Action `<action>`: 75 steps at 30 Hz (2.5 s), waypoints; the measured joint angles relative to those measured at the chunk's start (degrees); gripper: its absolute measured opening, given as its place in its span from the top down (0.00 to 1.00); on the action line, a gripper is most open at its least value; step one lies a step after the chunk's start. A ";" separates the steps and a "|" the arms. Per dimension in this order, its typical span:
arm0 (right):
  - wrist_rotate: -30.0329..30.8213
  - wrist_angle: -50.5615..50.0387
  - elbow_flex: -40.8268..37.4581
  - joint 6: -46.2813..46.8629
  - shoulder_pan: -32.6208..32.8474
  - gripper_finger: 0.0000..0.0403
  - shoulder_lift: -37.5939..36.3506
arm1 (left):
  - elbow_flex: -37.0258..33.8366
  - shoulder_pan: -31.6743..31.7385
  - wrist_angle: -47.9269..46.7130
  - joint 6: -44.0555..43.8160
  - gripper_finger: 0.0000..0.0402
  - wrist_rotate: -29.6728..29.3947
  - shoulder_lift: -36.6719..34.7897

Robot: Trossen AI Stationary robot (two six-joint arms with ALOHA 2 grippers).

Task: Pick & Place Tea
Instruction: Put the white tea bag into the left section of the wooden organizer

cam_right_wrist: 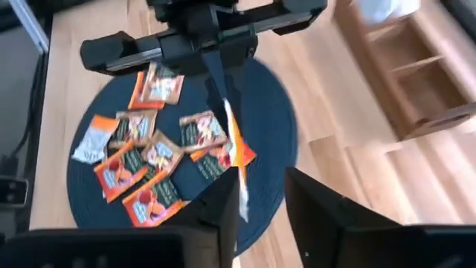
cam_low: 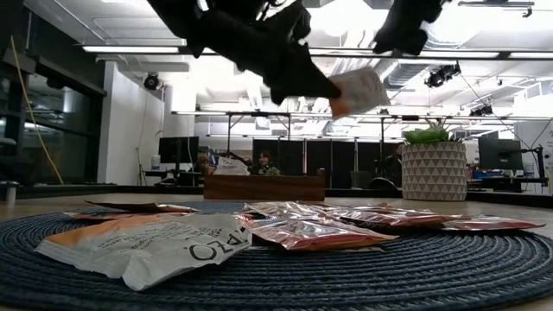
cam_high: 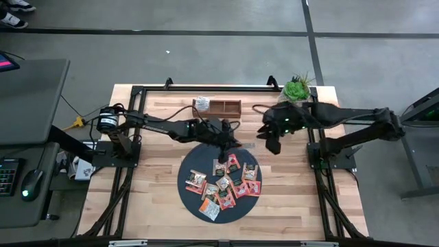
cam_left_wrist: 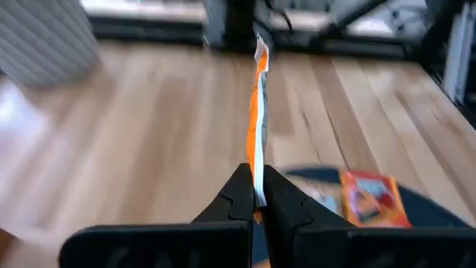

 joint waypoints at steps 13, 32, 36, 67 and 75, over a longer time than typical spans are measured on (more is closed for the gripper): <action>10.97 6.46 0.00 -1.54 0.01 0.67 -8.94 | -6.97 5.85 40.30 -1.56 1.00 1.33 -2.94; 5.93 34.82 0.00 -8.65 -2.70 0.67 -1.01 | -8.75 7.82 56.44 -5.87 1.00 1.97 -3.04; 6.32 36.05 0.00 -8.71 -2.70 0.67 -1.81 | -8.75 7.82 56.39 -5.87 1.00 1.97 -3.04; 4.99 22.09 -0.02 -7.12 -2.70 1.00 -2.89 | -8.64 10.58 51.60 -9.99 0.71 11.50 -3.02; -0.74 21.20 -0.02 -6.90 -4.97 1.00 -2.47 | -8.64 11.71 50.77 -11.48 0.62 13.85 -3.02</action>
